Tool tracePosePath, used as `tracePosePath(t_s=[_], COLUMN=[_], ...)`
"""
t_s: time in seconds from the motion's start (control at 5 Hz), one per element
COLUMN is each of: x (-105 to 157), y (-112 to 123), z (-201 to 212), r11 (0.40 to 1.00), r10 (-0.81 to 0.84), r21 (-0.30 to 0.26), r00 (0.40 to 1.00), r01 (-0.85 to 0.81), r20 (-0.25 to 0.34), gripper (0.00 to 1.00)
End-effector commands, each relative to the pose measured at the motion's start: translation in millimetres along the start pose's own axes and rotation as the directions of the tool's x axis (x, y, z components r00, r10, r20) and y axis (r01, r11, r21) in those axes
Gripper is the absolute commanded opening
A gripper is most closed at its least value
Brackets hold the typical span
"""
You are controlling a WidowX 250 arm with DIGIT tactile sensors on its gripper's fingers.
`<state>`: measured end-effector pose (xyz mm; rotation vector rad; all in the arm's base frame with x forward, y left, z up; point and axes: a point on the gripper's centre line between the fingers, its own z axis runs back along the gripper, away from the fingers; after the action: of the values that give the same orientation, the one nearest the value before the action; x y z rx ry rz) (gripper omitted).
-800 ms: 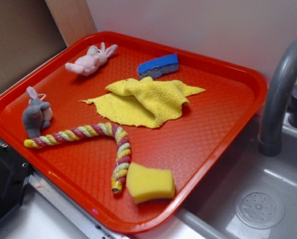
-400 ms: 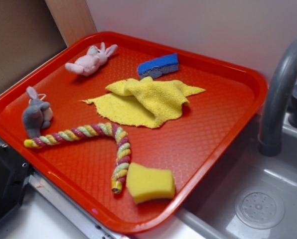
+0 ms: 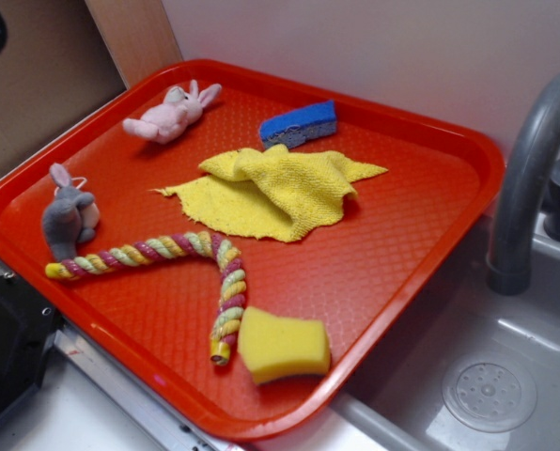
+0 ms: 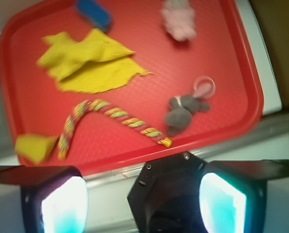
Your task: Grab the gray animal.
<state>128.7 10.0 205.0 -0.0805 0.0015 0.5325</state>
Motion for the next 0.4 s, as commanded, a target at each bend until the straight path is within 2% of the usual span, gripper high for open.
tracePosePath(t_s=[0.0, 0.2], x=[25, 42], y=[23, 34], z=[-50, -78], r11=[0.878, 0.874], r10=[0.474, 0.462], r21=[0.016, 0.088], r00=[0.875, 0.873], r01=[-0.478, -0.478], r20=[0.102, 0.155], gripper=[1.00, 1.00])
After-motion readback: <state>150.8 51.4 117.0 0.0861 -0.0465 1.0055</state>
